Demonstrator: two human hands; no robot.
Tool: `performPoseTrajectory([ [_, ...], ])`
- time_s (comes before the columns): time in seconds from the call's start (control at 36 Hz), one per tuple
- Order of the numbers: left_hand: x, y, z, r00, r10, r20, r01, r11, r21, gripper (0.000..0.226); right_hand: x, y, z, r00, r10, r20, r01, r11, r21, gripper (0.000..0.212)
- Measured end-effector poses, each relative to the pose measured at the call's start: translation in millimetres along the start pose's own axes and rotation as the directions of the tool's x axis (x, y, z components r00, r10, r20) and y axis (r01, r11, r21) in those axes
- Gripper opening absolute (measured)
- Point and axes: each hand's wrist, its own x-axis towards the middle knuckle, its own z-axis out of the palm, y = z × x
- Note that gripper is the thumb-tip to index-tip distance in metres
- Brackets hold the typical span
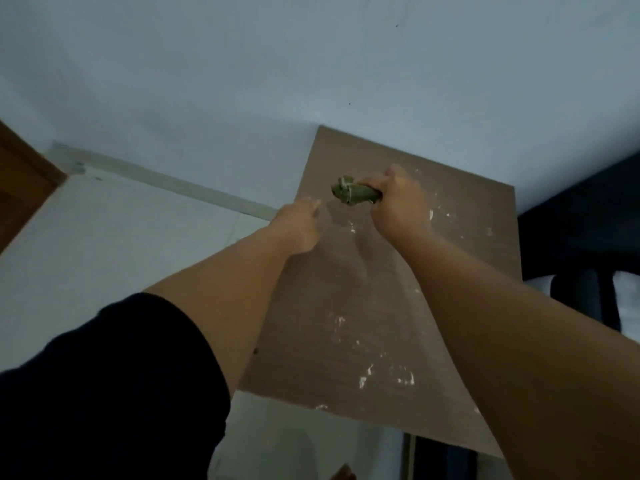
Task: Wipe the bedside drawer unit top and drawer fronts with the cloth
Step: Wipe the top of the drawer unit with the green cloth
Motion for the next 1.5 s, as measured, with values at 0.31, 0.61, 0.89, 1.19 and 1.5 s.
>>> performPoseTrajectory([
  [0.31,90.0,13.0,12.3,0.991,0.080,0.108,-0.114,0.925,0.363,0.065,92.4,40.6,19.2,0.987,0.054,-0.150,-0.057,0.998,-0.015,0.044],
  [0.61,128.7,12.2,-0.8,0.980,0.123,0.159,-0.178,0.900,0.398,0.087,153.4,57.9,53.5,0.988,0.043,-0.147,-0.056,0.995,-0.086,0.048],
  [0.89,136.2,10.6,-5.7,0.972,0.126,0.199,-0.198,0.896,0.398,0.089,177.2,63.1,81.1,1.000,0.026,0.016,-0.024,0.988,-0.156,0.050],
  [1.19,135.2,8.1,-6.1,0.979,0.153,0.138,-0.198,0.879,0.434,0.089,168.4,64.1,72.5,0.990,0.109,0.093,-0.108,0.994,-0.008,0.055],
  [1.5,114.2,9.3,8.5,0.994,0.089,-0.064,-0.053,0.903,0.426,0.075,89.9,51.2,70.7,0.974,0.194,0.114,-0.208,0.970,0.123,0.030],
])
